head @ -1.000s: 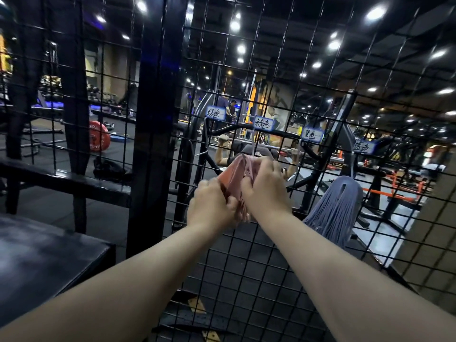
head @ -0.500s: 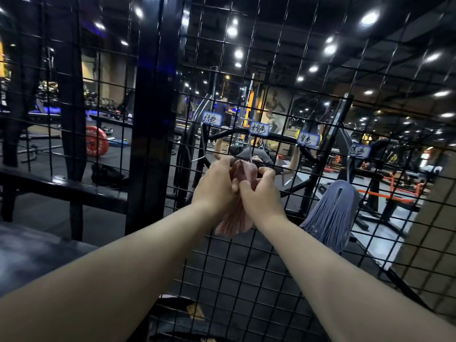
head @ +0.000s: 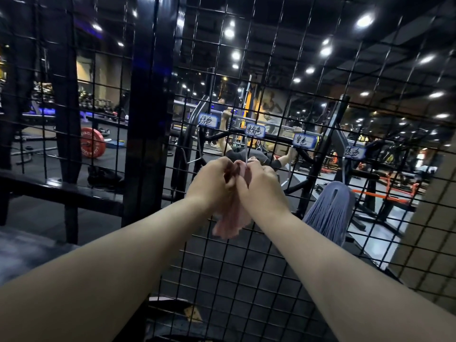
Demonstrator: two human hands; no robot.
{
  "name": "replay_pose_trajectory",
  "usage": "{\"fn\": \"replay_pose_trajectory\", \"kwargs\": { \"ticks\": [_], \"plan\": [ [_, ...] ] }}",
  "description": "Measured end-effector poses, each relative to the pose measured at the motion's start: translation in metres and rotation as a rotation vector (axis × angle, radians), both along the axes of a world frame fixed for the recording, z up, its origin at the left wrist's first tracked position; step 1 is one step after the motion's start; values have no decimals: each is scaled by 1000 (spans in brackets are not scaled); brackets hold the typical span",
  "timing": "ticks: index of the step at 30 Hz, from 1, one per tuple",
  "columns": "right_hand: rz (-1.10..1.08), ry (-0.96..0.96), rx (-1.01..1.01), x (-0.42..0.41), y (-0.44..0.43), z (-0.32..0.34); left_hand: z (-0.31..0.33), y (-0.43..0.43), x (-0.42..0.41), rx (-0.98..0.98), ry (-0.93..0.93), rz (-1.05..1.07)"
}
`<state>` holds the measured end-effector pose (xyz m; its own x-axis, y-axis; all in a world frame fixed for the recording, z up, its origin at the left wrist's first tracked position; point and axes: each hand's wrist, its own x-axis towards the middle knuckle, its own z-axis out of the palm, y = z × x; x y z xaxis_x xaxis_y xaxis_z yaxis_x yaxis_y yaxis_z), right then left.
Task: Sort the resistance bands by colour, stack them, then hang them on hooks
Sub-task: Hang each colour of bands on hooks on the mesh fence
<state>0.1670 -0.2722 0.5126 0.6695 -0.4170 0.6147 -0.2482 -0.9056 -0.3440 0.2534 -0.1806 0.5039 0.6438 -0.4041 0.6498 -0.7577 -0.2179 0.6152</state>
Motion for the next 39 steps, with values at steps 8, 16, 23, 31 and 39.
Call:
{"fn": "replay_pose_trajectory", "kwargs": {
  "ticks": [8, 16, 23, 31, 39],
  "plan": [
    [79, -128, -218, 2, 7, 20, 1, 1, 0, 25, -12, 14],
    [56, -48, -107, 1, 2, 25, 10, 3, -2, 138, -37, -34],
    [-31, 120, 32, -3, 5, 13, 13, 5, 5, 162, -58, 33],
    [-23, 34, 154, 2, 10, -1, 14, -2, 2, 164, -25, 9],
    [-36, 83, -83, 4, 1, 9, 12, -9, 4, 145, 21, -98]
  ]
}}
